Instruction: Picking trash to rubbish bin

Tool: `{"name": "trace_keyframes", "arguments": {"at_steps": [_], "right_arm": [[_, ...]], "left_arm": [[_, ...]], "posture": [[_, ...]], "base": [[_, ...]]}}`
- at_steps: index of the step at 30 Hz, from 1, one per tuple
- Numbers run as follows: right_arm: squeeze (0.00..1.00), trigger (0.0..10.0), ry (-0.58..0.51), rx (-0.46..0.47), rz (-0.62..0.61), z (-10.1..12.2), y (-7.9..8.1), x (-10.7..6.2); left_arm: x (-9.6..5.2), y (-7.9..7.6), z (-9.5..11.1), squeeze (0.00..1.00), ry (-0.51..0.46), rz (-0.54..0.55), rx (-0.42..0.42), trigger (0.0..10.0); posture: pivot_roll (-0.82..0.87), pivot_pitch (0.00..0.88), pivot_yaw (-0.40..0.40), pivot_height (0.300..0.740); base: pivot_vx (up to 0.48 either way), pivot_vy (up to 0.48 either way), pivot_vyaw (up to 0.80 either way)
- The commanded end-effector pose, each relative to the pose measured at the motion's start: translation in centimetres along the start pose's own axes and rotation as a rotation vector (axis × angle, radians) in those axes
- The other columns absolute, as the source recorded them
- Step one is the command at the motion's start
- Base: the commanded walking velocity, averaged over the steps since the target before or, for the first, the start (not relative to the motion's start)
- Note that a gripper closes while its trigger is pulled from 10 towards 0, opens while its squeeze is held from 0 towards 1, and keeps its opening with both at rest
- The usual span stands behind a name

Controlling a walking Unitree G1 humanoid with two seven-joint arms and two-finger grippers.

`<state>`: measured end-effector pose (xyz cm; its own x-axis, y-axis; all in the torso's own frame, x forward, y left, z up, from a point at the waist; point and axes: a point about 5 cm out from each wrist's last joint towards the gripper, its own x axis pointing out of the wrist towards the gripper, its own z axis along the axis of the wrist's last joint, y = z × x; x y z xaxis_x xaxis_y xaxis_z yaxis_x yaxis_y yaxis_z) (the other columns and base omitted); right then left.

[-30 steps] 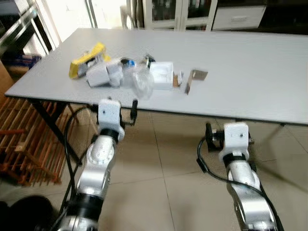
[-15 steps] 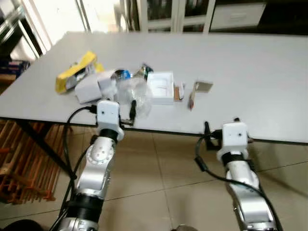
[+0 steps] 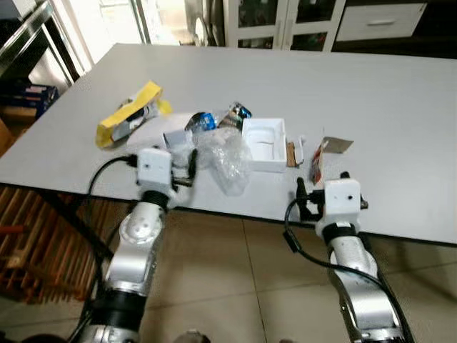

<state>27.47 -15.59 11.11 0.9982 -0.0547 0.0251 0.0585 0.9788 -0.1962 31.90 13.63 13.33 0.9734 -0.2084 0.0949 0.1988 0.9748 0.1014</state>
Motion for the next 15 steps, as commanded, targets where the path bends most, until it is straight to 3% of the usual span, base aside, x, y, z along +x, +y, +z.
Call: {"name": "trace_keyframes", "arguments": {"at_steps": [1, 15], "right_arm": [[0.00, 10.0, 0.008, -0.001, -0.010, -0.1, 0.0, 0.0], [0.00, 10.0, 0.031, 0.025, -0.029, -0.3, 0.0, 0.3]], "left_arm": [[-0.4, 0.2, -0.3, 0.00, 0.027, -0.055, -0.008, 10.0], [-0.5, 1.4, 0.4, 0.00, 0.029, -0.082, 0.005, 10.0]], "posture": [[-0.02, 0.099, 0.023, 0.740], [0.00, 0.108, 0.030, 0.740]], "base": [[0.000, 0.000, 0.00], [0.000, 0.000, -0.06]]}}
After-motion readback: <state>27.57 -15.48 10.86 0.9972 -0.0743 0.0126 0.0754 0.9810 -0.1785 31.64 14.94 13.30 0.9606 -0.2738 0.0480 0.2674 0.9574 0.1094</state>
